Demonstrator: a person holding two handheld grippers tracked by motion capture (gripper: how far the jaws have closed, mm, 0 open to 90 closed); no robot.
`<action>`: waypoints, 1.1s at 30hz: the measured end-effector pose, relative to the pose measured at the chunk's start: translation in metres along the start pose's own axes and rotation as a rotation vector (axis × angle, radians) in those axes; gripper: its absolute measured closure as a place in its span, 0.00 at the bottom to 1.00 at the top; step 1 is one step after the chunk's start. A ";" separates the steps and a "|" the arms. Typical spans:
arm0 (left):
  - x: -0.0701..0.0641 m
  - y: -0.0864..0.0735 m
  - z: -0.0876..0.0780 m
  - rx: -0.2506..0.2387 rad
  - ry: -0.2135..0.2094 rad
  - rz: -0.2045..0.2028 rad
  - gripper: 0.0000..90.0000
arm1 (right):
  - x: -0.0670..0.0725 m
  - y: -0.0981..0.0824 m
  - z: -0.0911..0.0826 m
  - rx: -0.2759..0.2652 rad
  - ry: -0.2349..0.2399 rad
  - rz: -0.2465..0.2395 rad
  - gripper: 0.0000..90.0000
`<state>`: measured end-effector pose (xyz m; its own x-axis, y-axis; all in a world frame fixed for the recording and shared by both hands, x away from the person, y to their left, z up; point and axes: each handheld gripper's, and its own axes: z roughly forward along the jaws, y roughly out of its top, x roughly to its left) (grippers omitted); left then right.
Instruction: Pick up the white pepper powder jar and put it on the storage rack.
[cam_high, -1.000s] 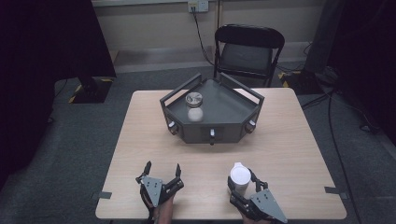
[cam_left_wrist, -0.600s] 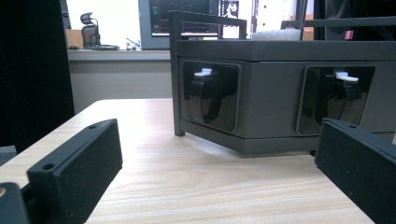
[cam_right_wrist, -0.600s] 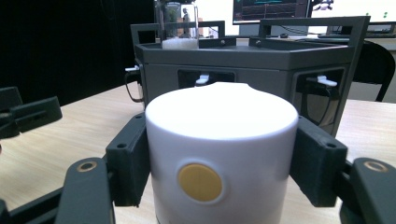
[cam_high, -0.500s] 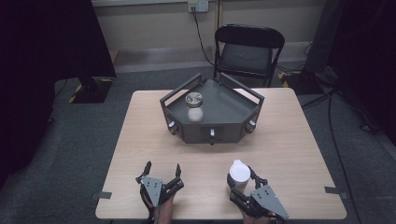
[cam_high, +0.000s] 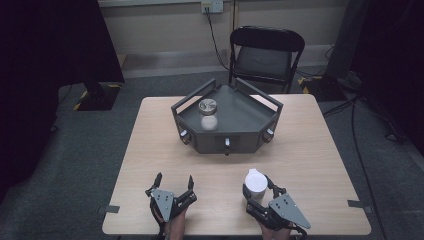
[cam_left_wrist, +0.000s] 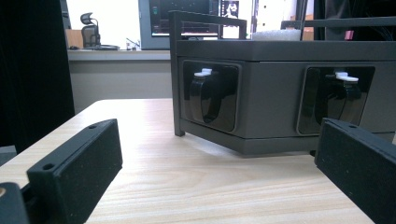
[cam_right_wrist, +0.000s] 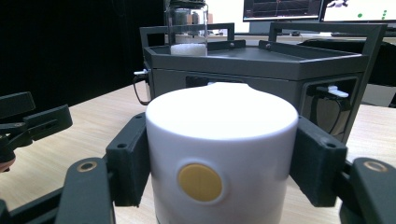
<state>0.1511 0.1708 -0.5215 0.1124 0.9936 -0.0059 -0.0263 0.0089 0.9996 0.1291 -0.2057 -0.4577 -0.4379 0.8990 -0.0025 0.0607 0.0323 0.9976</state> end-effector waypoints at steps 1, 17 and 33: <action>0.000 0.000 0.000 0.000 0.000 0.000 0.00 | -0.001 0.001 0.000 0.001 0.004 0.002 0.34; 0.000 0.000 0.000 0.000 0.000 0.000 0.00 | -0.013 0.029 0.012 0.006 0.037 -0.036 0.34; 0.000 0.000 0.000 0.000 0.001 0.000 0.00 | -0.027 0.056 0.028 -0.006 0.054 -0.038 0.34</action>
<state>0.1510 0.1707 -0.5214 0.1111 0.9938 -0.0055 -0.0261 0.0084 0.9996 0.1701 -0.2161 -0.4033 -0.4879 0.8721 -0.0364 0.0381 0.0629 0.9973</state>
